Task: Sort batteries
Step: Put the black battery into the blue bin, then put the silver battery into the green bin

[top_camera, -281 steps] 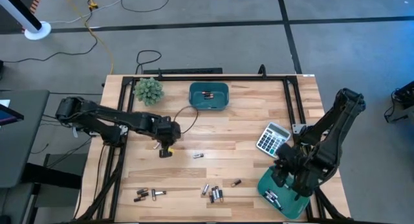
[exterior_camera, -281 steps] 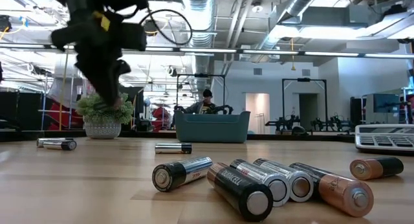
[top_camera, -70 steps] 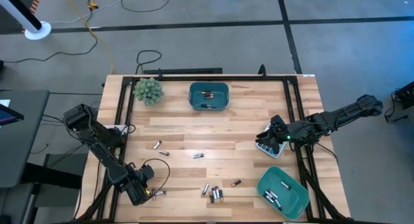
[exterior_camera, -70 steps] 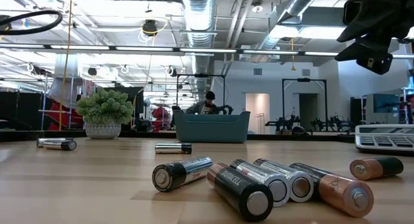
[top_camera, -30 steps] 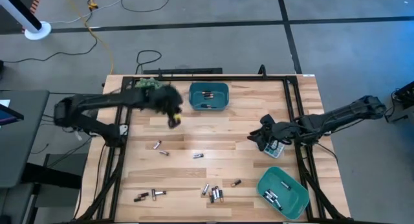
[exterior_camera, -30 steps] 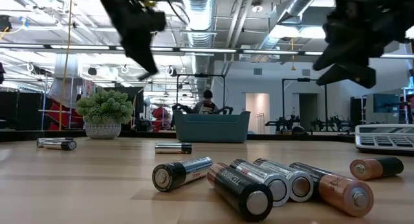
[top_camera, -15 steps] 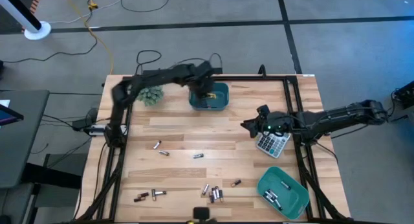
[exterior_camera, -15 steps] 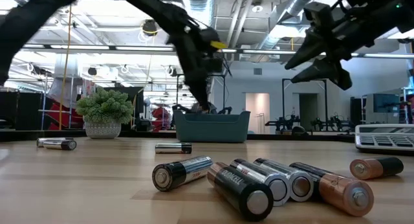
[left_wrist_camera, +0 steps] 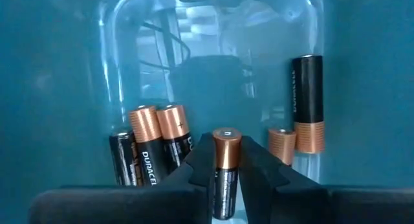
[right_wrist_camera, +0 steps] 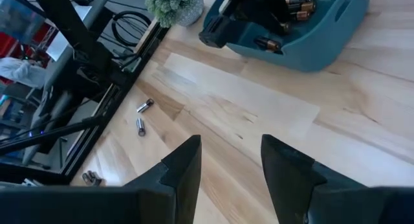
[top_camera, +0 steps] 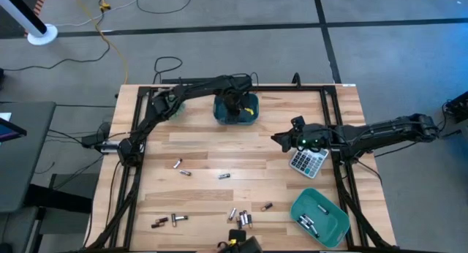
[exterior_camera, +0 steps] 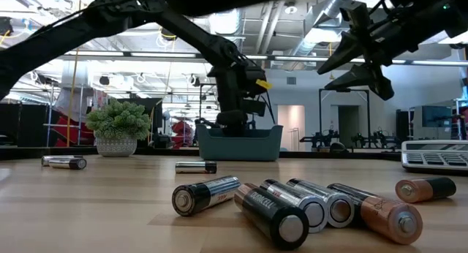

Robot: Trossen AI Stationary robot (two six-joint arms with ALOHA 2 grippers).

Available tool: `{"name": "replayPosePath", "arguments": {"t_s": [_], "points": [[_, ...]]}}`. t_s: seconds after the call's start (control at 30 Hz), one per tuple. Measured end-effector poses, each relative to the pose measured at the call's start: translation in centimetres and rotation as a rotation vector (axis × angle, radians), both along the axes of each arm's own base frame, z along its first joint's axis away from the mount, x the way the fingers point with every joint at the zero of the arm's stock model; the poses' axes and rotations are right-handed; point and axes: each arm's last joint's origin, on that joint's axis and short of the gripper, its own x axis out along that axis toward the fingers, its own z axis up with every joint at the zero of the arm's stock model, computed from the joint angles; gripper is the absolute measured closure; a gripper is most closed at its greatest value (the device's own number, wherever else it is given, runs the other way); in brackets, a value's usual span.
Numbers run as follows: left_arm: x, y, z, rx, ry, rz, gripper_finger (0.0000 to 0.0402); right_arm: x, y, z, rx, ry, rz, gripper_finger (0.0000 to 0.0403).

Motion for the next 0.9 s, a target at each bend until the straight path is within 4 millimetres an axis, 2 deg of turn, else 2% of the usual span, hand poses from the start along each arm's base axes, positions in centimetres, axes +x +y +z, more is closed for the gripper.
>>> {"name": "replayPosePath", "arguments": {"t_s": [0.23,0.33,0.4,0.5,0.67,0.8,0.9], "points": [[0.2,0.1,0.6,0.017,-0.038,0.007,0.0276,0.0,0.0,0.0,0.000,0.001,0.000,0.0227],[0.1,0.1,1.0,0.014,-0.043,0.031,0.0263,0.0,0.0,-0.1,0.000,0.008,0.000,0.0227],[-0.1,0.0,1.9,0.011,-0.057,0.066,0.0262,-0.1,0.0,-0.2,0.000,0.021,0.000,0.0227],[-0.8,-0.4,4.7,0.013,-0.100,0.125,0.0264,-0.1,0.0,-0.3,0.000,0.033,0.000,0.0227],[-2.8,-1.7,10.9,0.004,-0.209,0.269,0.0267,-0.1,0.0,-0.3,0.000,0.034,0.000,0.0227],[-5.5,-4.3,16.1,-0.017,-0.258,0.317,0.0267,-0.1,0.0,-0.3,0.000,0.033,0.000,0.0227],[-7.2,-6.8,19.4,-0.028,-0.305,0.317,0.0267,-0.1,0.0,-0.3,-0.001,0.032,0.001,0.0227]]}}
